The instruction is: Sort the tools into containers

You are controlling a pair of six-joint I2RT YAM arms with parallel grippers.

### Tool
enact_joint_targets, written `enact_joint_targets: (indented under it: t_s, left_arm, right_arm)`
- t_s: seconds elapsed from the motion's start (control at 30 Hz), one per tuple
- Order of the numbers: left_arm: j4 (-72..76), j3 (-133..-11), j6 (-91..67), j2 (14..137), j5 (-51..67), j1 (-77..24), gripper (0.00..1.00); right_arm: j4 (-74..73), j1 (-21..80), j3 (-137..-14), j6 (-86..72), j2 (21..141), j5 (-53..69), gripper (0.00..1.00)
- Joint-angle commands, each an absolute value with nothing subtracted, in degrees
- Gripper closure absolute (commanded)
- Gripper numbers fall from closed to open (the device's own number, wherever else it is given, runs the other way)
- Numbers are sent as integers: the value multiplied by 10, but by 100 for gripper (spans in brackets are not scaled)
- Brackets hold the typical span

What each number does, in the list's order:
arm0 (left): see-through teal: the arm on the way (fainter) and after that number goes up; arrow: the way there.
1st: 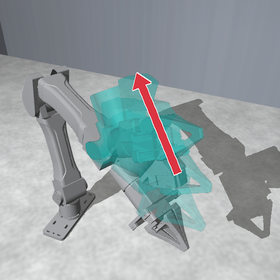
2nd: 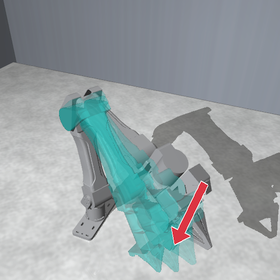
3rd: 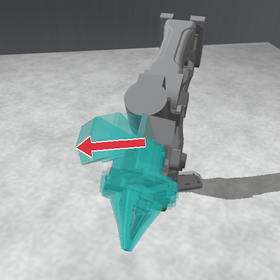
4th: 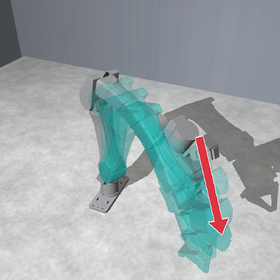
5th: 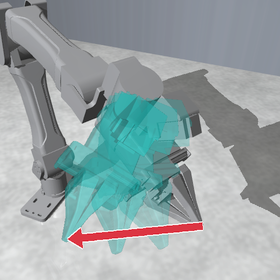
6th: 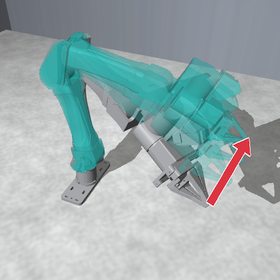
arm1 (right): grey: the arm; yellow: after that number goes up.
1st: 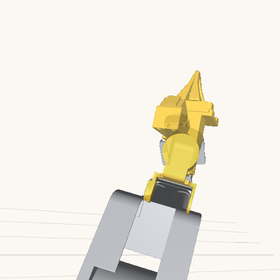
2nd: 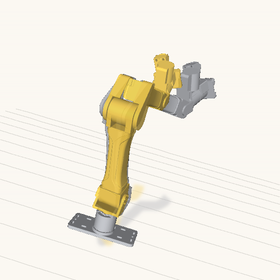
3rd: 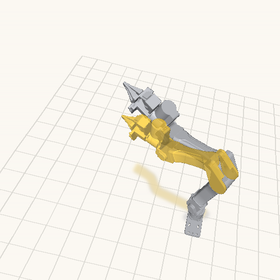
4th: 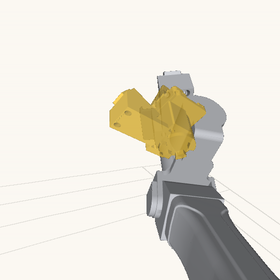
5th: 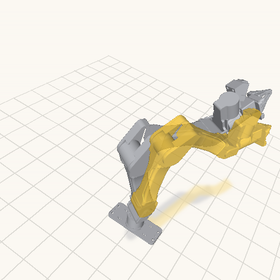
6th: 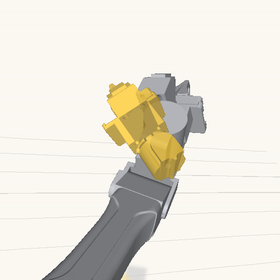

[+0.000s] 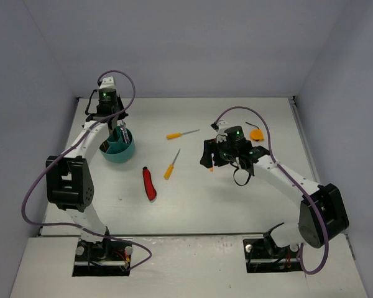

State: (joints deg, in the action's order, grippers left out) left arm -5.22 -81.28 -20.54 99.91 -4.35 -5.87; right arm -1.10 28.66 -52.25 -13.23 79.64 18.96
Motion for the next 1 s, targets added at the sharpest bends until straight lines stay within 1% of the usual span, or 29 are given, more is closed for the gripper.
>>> enact_joint_targets:
  t_s: [0.0,0.1,0.17,0.3,0.4,0.5,0.6,0.67,0.77,0.83,0.9,0.97]
  left_arm:
    - [-10,-832,-196,1008,-57,-58,99]
    - [18,-817,-188,1012,-58,-58,94]
    - [19,-814,-187,1012,-57,-58,89]
    - [14,-806,-188,1008,-57,-58,83]
    - [8,-801,-189,998,-59,-58,77]
    - [-13,-800,-195,978,-68,-58,67]
    - [-64,-808,-203,937,-79,-66,56]
    - [-110,-833,-203,917,-90,-78,50]
    - [-205,-865,-206,891,-110,-108,47]
    - [-233,-878,-207,871,-116,-135,47]
    - [-262,-879,-208,860,-120,-149,47]
    - [-277,-850,-219,820,-120,-178,47]
  right_arm:
    - [9,292,-526,-125,802,196,42]
    - [8,292,-525,-124,801,186,42]
    - [8,292,-523,-126,799,170,42]
    - [4,292,-525,-136,805,137,42]
    - [3,292,-530,-145,815,108,42]
    - [-18,292,-538,-153,827,85,47]
    - [-32,292,-549,-160,853,47,49]
    - [-47,293,-565,-164,876,31,51]
    - [-70,298,-598,-170,917,11,55]
    - [-78,304,-615,-176,938,-5,57]
    - [-82,308,-623,-178,948,-25,58]
    - [-95,312,-643,-184,980,-38,60]
